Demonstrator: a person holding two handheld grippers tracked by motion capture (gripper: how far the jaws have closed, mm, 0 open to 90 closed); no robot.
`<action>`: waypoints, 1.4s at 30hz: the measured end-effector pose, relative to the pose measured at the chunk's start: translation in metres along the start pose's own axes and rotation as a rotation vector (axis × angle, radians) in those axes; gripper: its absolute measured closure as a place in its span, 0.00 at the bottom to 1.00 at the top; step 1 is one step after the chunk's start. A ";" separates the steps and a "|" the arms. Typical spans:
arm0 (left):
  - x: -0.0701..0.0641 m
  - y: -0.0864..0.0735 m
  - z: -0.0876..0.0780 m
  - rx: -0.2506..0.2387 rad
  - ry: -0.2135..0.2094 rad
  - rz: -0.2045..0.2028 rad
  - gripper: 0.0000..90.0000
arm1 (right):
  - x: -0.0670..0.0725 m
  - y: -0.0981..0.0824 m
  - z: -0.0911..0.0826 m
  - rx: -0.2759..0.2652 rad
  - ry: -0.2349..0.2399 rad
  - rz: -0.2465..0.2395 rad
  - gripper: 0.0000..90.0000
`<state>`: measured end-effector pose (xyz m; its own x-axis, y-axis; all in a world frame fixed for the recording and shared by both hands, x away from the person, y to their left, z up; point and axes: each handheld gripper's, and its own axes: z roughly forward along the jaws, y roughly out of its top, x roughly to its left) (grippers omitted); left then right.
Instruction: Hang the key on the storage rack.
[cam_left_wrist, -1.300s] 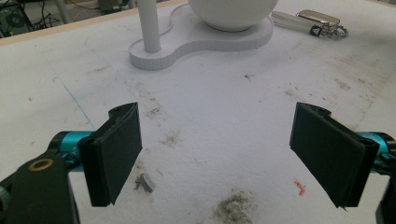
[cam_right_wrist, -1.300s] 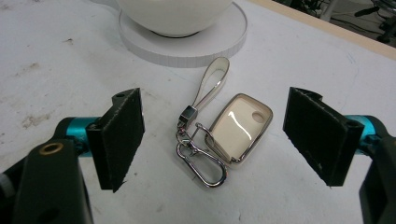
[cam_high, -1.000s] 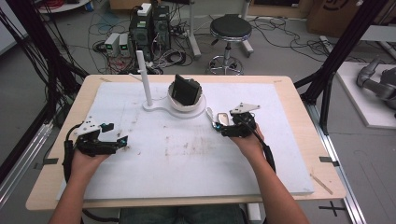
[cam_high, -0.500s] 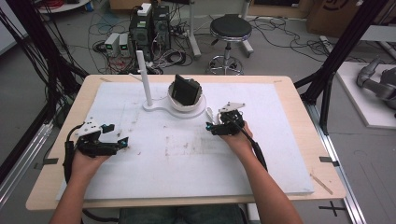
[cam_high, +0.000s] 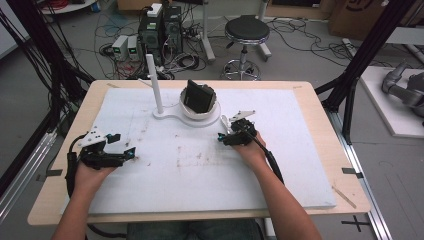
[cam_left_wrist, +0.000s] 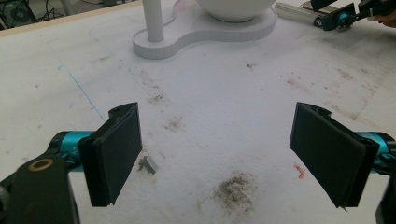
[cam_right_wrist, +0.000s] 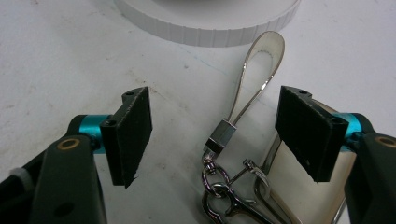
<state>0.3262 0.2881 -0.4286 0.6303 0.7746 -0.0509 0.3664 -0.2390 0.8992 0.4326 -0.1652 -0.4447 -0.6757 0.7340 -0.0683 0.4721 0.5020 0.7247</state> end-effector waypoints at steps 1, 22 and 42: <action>-0.001 0.000 0.001 -0.001 -0.002 -0.001 0.19 | 0.001 0.000 0.001 0.004 0.000 -0.006 0.32; -0.001 0.000 -0.001 -0.002 -0.003 0.001 0.19 | -0.009 -0.004 -0.004 0.064 -0.006 0.077 0.92; 0.002 0.001 -0.007 -0.019 0.004 -0.004 0.19 | 0.003 0.007 -0.066 -0.186 0.051 0.084 0.92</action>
<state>0.3235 0.2935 -0.4246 0.6260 0.7780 -0.0528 0.3556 -0.2246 0.9073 0.3968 -0.1898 -0.3947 -0.6683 0.7433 0.0292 0.4188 0.3435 0.8406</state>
